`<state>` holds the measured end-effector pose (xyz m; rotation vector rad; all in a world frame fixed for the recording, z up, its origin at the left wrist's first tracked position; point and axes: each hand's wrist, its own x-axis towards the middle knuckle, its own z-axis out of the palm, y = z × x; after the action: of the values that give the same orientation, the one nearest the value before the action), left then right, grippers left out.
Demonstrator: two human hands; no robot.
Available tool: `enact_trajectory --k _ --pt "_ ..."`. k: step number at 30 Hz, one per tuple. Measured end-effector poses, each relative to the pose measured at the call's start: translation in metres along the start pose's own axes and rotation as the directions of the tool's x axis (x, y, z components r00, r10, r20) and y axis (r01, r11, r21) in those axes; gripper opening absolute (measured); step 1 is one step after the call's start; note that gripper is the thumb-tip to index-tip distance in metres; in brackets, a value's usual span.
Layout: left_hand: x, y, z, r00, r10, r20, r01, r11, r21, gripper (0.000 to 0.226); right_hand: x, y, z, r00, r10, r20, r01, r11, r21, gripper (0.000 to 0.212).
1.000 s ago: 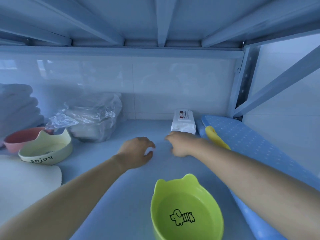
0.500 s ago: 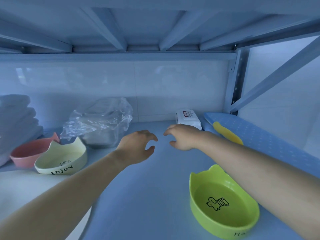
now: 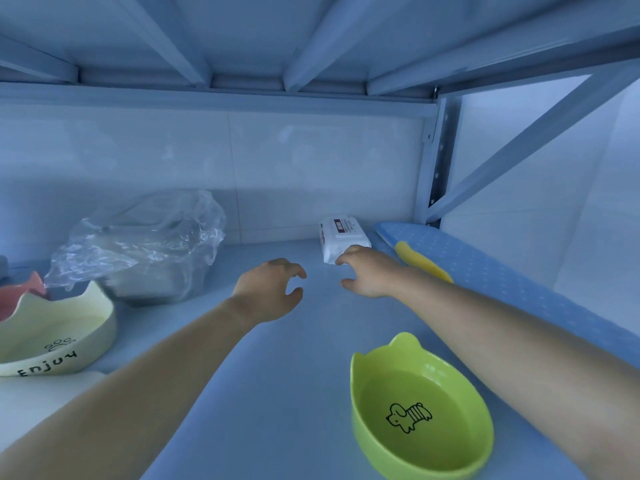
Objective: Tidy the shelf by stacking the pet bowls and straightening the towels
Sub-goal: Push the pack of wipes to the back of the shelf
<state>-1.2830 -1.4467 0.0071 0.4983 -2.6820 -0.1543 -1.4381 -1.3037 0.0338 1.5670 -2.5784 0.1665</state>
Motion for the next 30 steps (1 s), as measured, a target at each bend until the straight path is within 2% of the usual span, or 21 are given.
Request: enact_trajectory --k 6,11,13,16,22,30 --pt "0.024 -0.005 0.013 0.996 -0.087 -0.009 0.086 0.995 -0.052 0.03 0.03 0.008 0.011 0.998 0.009 -0.06 -0.009 1.0 -0.001 0.057" --pt "0.038 -0.005 0.023 0.997 -0.073 0.014 0.073 0.997 0.005 0.032 0.056 0.014 0.027 0.996 0.063 -0.062 -0.062 0.998 0.015 0.076" --pt "0.042 -0.006 0.025 0.998 -0.068 0.006 0.068 0.998 0.009 0.032 0.065 0.02 0.031 0.994 0.109 -0.031 -0.108 0.994 0.009 0.078" --pt "0.044 -0.01 0.031 0.996 -0.086 0.002 0.086 0.996 0.008 0.032 0.078 0.027 0.042 0.99 0.142 -0.012 -0.141 0.989 0.048 0.072" --pt "0.042 -0.016 0.049 0.989 -0.149 0.015 0.149 0.988 -0.039 0.034 0.091 0.021 0.048 0.982 0.17 -0.087 -0.156 0.976 0.149 0.059" --pt "0.037 -0.019 0.051 0.991 -0.136 0.015 0.136 0.988 -0.07 0.033 0.086 0.024 0.051 0.982 0.11 -0.152 -0.075 0.973 0.218 0.04"
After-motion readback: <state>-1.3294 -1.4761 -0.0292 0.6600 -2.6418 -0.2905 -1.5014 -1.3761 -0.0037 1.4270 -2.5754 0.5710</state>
